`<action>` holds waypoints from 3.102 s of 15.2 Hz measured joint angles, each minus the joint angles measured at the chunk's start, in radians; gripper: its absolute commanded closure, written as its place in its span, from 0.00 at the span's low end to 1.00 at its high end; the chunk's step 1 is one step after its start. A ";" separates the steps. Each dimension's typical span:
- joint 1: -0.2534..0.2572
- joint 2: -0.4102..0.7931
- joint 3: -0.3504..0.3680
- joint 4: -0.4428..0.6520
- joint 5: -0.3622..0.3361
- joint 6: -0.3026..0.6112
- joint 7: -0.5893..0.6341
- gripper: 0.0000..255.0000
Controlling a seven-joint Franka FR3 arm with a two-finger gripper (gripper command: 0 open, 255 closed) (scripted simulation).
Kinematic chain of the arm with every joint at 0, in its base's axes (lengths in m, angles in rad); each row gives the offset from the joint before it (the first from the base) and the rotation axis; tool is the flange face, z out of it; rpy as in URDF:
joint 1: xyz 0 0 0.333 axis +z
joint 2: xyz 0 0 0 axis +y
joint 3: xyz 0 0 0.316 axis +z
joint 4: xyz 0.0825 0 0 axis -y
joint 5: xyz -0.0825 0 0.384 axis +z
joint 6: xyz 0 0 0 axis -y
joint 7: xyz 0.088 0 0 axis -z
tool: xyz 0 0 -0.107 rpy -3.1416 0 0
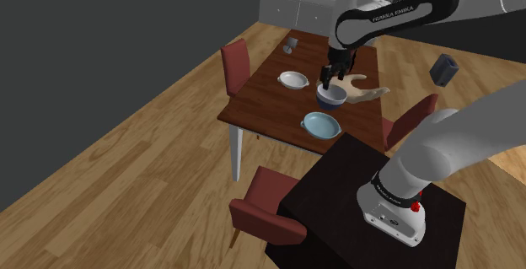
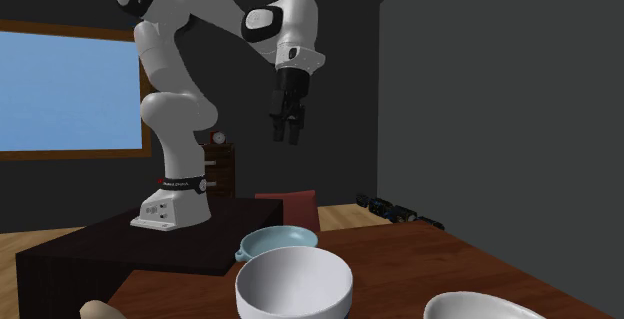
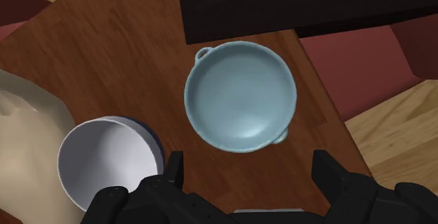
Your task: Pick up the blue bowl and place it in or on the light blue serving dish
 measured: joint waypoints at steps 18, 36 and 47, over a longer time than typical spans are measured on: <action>-0.099 0.660 -0.125 0.223 0.137 0.514 -0.206 0.00; -0.128 0.767 -0.104 0.238 0.179 0.607 -0.234 1.00; -0.117 0.717 -0.116 0.235 0.161 0.561 -0.227 1.00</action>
